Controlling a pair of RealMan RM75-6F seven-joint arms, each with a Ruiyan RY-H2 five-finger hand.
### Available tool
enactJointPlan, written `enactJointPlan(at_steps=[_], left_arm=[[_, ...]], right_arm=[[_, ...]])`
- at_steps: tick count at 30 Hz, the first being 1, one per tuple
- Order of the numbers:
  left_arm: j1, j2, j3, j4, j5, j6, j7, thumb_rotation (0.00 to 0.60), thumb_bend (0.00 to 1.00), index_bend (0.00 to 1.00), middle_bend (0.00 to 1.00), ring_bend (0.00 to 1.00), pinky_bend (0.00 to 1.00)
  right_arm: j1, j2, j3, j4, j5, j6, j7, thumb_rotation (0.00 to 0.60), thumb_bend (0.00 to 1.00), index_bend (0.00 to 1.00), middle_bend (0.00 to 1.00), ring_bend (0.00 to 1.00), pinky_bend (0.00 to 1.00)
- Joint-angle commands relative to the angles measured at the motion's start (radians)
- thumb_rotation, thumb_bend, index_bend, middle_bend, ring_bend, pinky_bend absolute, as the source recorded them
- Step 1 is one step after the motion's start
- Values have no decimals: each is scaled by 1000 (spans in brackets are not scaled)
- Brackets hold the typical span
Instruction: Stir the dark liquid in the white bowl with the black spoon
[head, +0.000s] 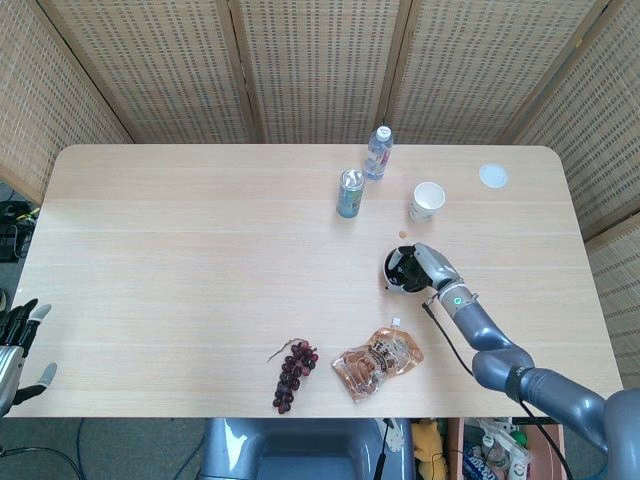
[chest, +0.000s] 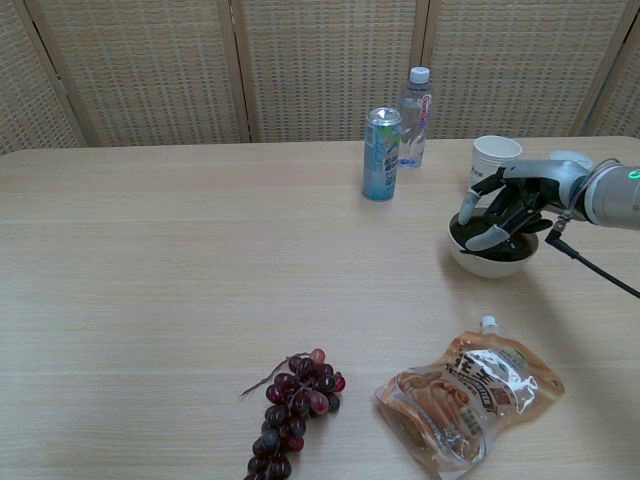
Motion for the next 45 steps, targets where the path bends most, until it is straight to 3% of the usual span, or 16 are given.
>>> enactJointPlan(at_steps=[1,8,13,18,21,26,35,45], left_arm=[[1,0,0,1,0,2,-1,600,364,0,0,0,0],[1,5,-3,0,0,7,-3,600,365,0,0,0,0],[0,8,-11,1,0,15,-3,600,365,0,0,0,0],[-3,6,-20,5,0,23,3,600,364,0,0,0,0],[-7,0,-26,14,0,27,0,600,364,0,0,0,0],[-7,-5,-30,22,10,40,-6,600,365,0,0,0,0],[-5,-10,-23,23,34,54,-10,600,367,0,0,0,0],[2,-12,-18,10,60,81,9,600,369,0,0,0,0]], right_arm=[[-4,3,0,-15,17,22,-21,600,51,504,975,1000,1000],[-26,29,22,-81,44,104,-47,600,39,502,943,1000,1000],[-67,76,47,-174,52,198,-55,600,57,502,826,969,1000],[-140,147,40,-306,36,331,-94,600,304,503,628,730,945],[-184,171,37,-360,27,417,-113,600,354,504,559,622,837],[-294,183,-36,-411,-94,691,-267,600,374,504,503,528,754],[-412,197,-120,-417,-212,904,-409,600,374,502,376,360,578],[-502,226,-203,-425,-300,1014,-568,600,374,385,226,176,338]])
